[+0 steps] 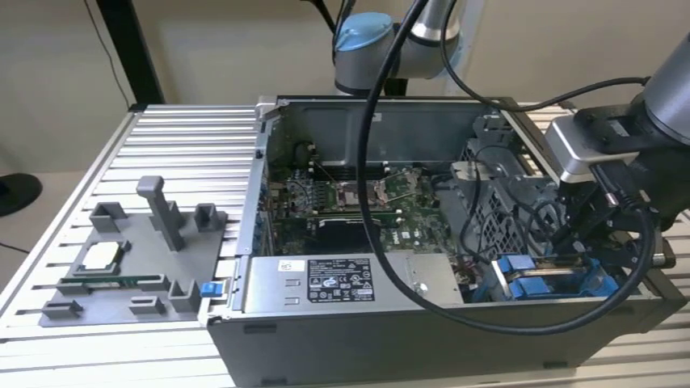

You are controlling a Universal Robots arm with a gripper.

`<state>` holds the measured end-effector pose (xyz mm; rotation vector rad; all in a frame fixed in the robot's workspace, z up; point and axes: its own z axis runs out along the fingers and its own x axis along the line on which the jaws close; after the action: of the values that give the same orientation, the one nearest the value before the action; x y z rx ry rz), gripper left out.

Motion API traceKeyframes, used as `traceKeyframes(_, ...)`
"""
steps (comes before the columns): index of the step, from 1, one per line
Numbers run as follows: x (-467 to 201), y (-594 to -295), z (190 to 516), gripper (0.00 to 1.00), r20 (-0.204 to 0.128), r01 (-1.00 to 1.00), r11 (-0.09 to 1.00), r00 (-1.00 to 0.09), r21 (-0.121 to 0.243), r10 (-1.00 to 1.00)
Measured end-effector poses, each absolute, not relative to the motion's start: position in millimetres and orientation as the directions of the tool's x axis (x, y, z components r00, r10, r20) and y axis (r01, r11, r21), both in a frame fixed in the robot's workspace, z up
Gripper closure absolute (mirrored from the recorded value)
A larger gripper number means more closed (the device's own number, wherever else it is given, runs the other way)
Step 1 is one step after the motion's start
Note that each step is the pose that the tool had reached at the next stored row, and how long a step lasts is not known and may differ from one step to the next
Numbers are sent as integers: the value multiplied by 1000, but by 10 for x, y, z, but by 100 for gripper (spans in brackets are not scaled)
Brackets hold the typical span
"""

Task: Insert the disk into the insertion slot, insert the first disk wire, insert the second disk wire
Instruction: 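Insert the second disk wire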

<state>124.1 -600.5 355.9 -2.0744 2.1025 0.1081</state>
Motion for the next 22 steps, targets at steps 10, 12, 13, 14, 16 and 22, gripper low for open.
traceKeyframes(10, 1242, -5996, 3525, 100, -181, -996, 21, -6, -82, -984)
traceKeyframes(12, 1246, -5992, 3519, 100, -181, -996, 20, -5, -82, -984)
traceKeyframes(13, 1249, -5990, 3517, 100, -181, -996, 21, -5, -82, -984)
traceKeyframes(14, 1251, -5988, 3514, 100, -181, -996, 21, -5, -82, -984)
traceKeyframes(16, 1256, -5984, 3508, 100, -181, -996, 21, -5, -82, -984)
traceKeyframes(22, 1266, -5965, 3479, 100, -181, -996, 21, -6, -82, -984)
